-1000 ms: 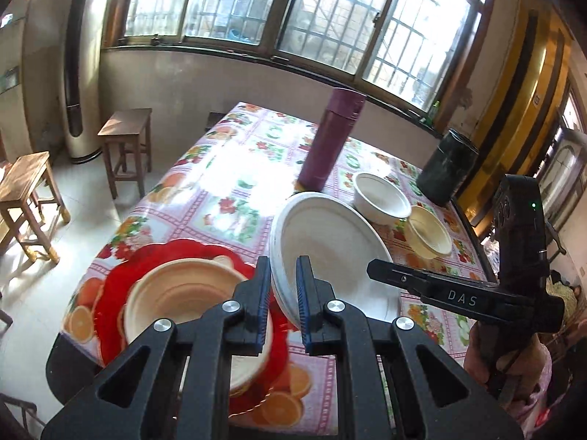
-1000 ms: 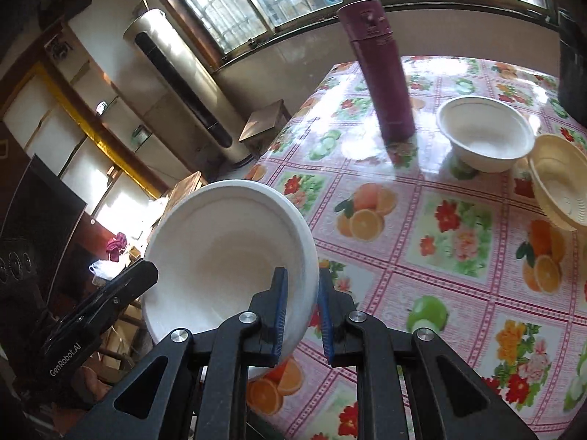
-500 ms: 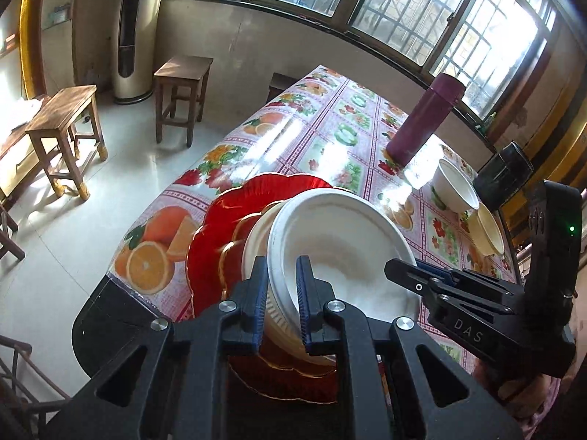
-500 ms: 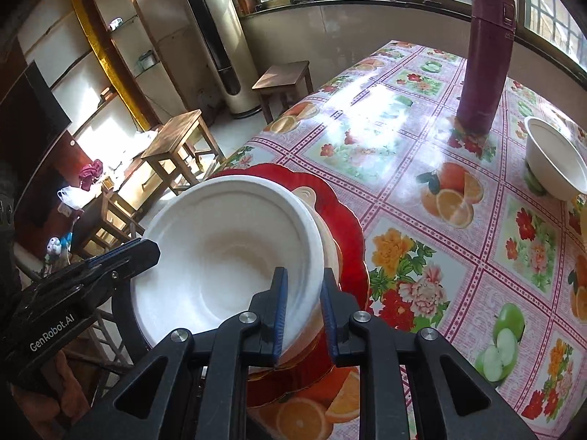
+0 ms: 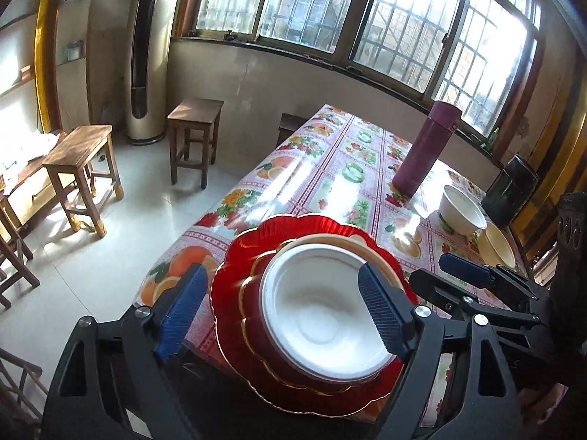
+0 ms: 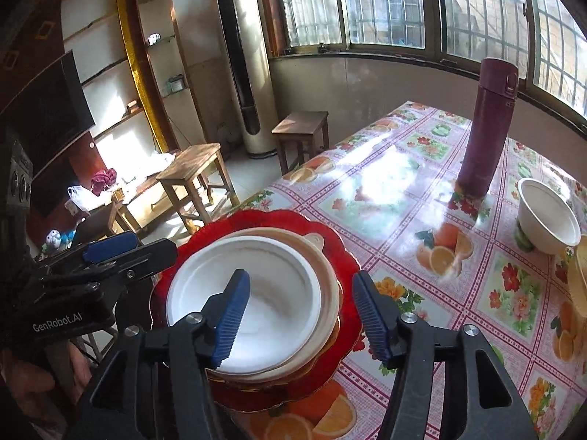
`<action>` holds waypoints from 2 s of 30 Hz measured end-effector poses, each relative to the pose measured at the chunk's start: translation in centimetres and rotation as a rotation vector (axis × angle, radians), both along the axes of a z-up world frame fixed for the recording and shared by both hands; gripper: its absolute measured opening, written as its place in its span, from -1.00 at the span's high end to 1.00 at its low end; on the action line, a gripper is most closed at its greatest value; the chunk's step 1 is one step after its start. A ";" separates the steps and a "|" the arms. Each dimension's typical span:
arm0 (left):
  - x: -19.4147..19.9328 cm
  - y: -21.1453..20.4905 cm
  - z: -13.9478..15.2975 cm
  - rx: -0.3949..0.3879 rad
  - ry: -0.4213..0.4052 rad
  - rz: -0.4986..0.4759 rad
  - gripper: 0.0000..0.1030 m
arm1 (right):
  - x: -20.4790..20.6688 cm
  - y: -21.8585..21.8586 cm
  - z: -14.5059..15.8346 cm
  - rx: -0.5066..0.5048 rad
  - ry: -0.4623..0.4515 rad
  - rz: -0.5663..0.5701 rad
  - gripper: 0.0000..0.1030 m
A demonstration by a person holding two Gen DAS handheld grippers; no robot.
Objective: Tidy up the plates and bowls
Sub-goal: 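Open both grippers and withdraw from the stacked white bowl, then move both grippers toward the cream ridged plate beside the white bowl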
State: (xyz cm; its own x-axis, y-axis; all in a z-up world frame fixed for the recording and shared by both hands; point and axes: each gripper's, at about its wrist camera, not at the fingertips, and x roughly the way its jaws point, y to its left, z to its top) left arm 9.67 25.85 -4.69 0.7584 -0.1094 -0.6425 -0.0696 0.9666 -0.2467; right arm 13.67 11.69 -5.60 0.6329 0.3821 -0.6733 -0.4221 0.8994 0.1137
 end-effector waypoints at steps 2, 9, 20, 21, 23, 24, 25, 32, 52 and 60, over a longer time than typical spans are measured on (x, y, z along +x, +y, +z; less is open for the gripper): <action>-0.1 -1.0 1.0 -0.011 -0.037 -0.024 -0.79 | -0.4 -1.6 0.9 0.037 -0.068 -0.023 -0.50; 1.8 -7.9 3.4 -0.055 -0.058 -0.230 -1.00 | 0.1 -9.7 3.0 0.126 -0.189 -0.151 -0.68; 7.4 -21.7 4.9 0.066 0.011 -0.412 -1.00 | 2.6 -32.2 3.1 0.293 -0.265 -0.601 -0.74; 8.1 -23.1 4.7 0.083 0.023 -0.425 -1.00 | 2.5 -34.5 3.1 0.303 -0.278 -0.645 -0.74; 9.1 -25.8 4.2 0.116 0.039 -0.437 -1.00 | 1.9 -38.6 2.7 0.330 -0.291 -0.746 -0.75; 9.8 -27.0 3.9 0.124 0.050 -0.441 -1.00 | 1.6 -40.4 2.5 0.348 -0.284 -0.792 -0.75; 10.4 -27.9 3.5 0.119 0.064 -0.446 -1.00 | 1.2 -42.1 2.4 0.379 -0.278 -0.830 -0.78; 14.2 -33.8 0.5 -0.032 0.193 -0.480 -1.00 | 0.3 -48.7 1.5 0.587 -0.238 -0.855 -0.85; 18.0 -39.8 -2.9 -0.186 0.429 -0.519 -1.00 | 5.0 -50.5 -6.1 0.875 0.174 -0.815 -0.85; 18.6 -40.5 -4.0 -0.259 0.510 -0.528 -1.00 | 5.3 -50.3 -7.1 0.960 0.207 -0.798 -0.83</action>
